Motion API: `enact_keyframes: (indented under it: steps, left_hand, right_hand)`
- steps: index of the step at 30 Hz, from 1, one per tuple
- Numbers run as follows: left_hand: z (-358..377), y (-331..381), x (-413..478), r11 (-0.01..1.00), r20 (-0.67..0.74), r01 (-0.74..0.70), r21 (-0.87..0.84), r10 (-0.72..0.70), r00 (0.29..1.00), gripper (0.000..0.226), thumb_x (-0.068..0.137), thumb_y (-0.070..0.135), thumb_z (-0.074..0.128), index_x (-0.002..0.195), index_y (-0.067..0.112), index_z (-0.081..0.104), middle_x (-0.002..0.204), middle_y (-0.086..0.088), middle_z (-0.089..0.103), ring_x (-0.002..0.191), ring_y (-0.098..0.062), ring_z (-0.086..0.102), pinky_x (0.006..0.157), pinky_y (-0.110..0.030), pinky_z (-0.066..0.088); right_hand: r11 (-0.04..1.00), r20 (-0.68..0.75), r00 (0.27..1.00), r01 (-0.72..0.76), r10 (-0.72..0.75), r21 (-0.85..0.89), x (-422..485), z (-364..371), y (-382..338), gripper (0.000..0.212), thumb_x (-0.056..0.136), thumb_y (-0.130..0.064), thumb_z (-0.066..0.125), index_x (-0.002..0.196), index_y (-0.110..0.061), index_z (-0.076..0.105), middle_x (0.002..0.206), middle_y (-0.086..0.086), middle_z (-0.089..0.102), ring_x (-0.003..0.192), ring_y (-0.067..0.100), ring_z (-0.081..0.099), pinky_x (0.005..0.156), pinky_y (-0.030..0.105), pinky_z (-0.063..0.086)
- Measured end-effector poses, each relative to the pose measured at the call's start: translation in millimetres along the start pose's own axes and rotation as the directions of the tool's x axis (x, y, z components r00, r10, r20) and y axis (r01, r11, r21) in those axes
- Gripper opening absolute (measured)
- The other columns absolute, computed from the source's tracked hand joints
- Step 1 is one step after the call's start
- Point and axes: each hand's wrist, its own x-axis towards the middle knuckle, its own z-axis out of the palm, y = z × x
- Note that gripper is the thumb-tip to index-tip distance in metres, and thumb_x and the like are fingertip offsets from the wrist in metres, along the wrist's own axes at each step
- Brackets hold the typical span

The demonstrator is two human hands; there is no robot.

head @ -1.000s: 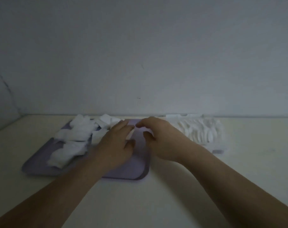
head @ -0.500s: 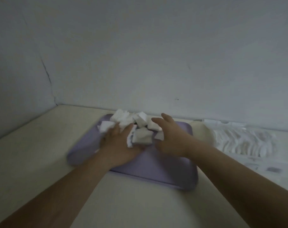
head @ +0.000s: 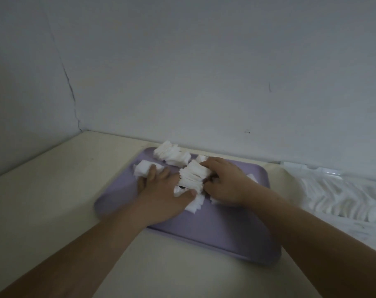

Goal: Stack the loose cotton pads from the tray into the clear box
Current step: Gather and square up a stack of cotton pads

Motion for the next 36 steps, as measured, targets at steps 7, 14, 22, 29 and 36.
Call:
enact_keyframes:
  steps: [7, 14, 22, 29, 36]
  left_hand:
    - [-1, 33, 4, 0.946, -0.068, -0.23, -0.228, 0.221, 0.973, 0.057, 0.092, 0.068, 0.031, 0.096, 0.019, 0.059, 0.111, -0.001, 0.063, 0.118, -0.025, 0.056, 0.107, -0.049, 0.042]
    - [-25, 5, 6, 0.939, -0.272, -0.056, -0.339, -0.041, 0.961, 0.019, 0.097, 0.023, 0.058, 0.109, 0.02, 0.072, 0.105, 0.002, 0.072, 0.095, -0.022, 0.068, 0.09, -0.041, 0.056]
    - [-28, -17, 28, 0.967, -0.262, 0.012, -0.254, -0.081, 0.962, 0.017, 0.095, 0.021, 0.06, 0.099, 0.012, 0.073, 0.105, -0.009, 0.075, 0.094, -0.029, 0.069, 0.086, -0.038, 0.056]
    - [-30, -10, 43, 0.969, -0.181, 0.11, -0.223, -0.152, 0.972, 0.041, 0.085, 0.033, 0.075, 0.117, 0.01, 0.062, 0.109, -0.003, 0.062, 0.097, -0.024, 0.06, 0.078, -0.028, 0.041]
    - [-38, -9, 34, 0.815, 0.062, 0.164, -0.556, -0.156, 0.986, 0.038, 0.078, 0.008, 0.085, 0.114, 0.006, 0.071, 0.103, -0.005, 0.074, 0.084, -0.013, 0.067, 0.066, -0.021, 0.051]
  right_hand:
    - [0.985, -0.088, 0.996, -0.046, 0.032, -0.164, -23, -21, 18, 0.06, 0.066, -0.03, 0.044, 0.125, -0.025, 0.057, 0.125, 0.002, 0.057, 0.124, 0.03, 0.047, 0.104, 0.044, 0.043]
    - [0.981, -0.365, 0.929, 0.014, 0.059, 0.194, -39, -27, 6, 0.044, 0.083, -0.012, 0.051, 0.121, -0.028, 0.067, 0.119, -0.009, 0.067, 0.112, 0.016, 0.063, 0.099, 0.037, 0.051]
    - [0.978, -0.172, 0.968, -0.163, 0.184, 0.127, -10, -16, -8, 0.029, 0.091, -0.043, 0.063, 0.1, -0.017, 0.072, 0.096, 0.004, 0.074, 0.091, 0.024, 0.066, 0.077, 0.032, 0.049]
    - [0.991, -0.05, 0.99, -0.129, 0.13, 0.032, -1, -39, -7, 0.033, 0.078, -0.023, 0.073, 0.057, -0.019, 0.048, 0.059, -0.003, 0.047, 0.059, 0.018, 0.045, 0.05, 0.026, 0.033]
    - [0.731, -0.255, 0.927, -0.029, 0.275, 0.682, -25, -50, -5, 0.015, 0.085, -0.009, 0.061, 0.094, -0.013, 0.073, 0.08, 0.012, 0.071, 0.065, 0.029, 0.069, 0.05, 0.037, 0.058]
